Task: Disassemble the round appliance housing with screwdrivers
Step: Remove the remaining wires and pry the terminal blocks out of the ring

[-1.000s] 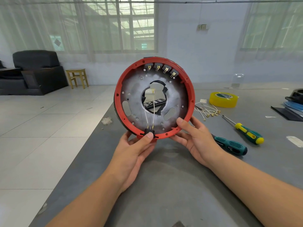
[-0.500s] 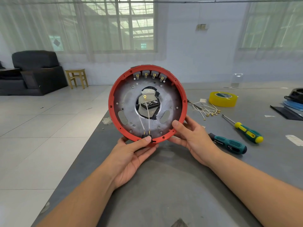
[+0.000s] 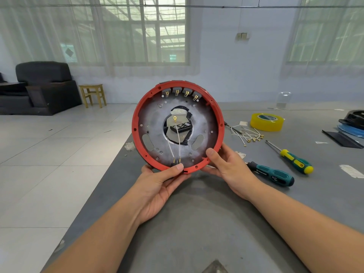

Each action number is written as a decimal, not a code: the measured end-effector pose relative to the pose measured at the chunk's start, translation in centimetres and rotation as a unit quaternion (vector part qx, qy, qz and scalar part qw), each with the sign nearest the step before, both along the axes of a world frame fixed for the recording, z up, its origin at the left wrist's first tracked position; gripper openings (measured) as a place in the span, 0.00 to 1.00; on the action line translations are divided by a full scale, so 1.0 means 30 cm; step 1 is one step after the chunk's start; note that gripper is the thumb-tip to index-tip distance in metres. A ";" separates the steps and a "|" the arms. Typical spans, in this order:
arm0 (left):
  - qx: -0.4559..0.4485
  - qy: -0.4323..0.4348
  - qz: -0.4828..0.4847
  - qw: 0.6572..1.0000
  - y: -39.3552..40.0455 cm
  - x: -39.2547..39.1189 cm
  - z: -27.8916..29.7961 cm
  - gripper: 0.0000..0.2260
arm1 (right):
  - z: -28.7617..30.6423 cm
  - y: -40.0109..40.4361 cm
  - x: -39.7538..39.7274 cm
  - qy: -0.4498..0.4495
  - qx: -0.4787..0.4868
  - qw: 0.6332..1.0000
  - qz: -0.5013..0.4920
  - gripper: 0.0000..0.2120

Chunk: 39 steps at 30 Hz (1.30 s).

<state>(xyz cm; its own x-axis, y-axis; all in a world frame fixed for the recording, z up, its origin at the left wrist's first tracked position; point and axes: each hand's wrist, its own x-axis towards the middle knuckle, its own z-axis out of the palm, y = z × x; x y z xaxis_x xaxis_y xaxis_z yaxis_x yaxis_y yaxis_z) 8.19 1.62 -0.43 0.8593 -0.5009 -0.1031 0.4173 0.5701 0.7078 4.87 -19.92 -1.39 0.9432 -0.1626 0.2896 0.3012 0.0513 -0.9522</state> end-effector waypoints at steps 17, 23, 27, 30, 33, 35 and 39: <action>-0.015 -0.007 0.000 1.000 0.042 0.021 -0.014 0.26 | 0.002 -0.210 -0.147 0.159 -0.714 0.600 -0.323 0.21; -0.009 -0.006 0.003 1.000 0.041 0.037 -0.027 0.30 | 0.002 -0.237 -0.096 0.185 -0.717 0.587 -0.328 0.16; -0.007 -0.015 0.029 0.999 0.048 0.058 -0.031 0.30 | 0.004 -0.248 -0.093 0.139 -0.724 0.613 -0.284 0.15; -0.007 -0.011 0.057 0.998 0.066 0.081 -0.033 0.30 | 0.009 -0.252 -0.106 0.069 -0.730 0.644 -0.219 0.14; -0.001 -0.015 0.077 0.997 0.098 0.101 -0.033 0.31 | 0.022 -0.254 -0.128 -0.008 -0.719 0.681 -0.138 0.10; 0.006 -0.019 0.088 0.996 0.116 0.108 -0.034 0.33 | 0.029 -0.245 -0.139 -0.046 -0.707 0.698 -0.105 0.09; 0.012 -0.028 0.080 0.996 0.122 0.112 -0.039 0.37 | 0.038 -0.198 -0.150 -0.131 -0.678 0.710 -0.138 0.11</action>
<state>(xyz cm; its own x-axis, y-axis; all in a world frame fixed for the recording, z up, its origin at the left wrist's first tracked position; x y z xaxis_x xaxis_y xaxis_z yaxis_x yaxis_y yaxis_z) 11.54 5.28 -1.61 0.9327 -0.3551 -0.0630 0.2820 0.6094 0.7410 0.36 -25.87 -0.26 0.8148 0.2649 0.5157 0.2974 -0.9545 0.0205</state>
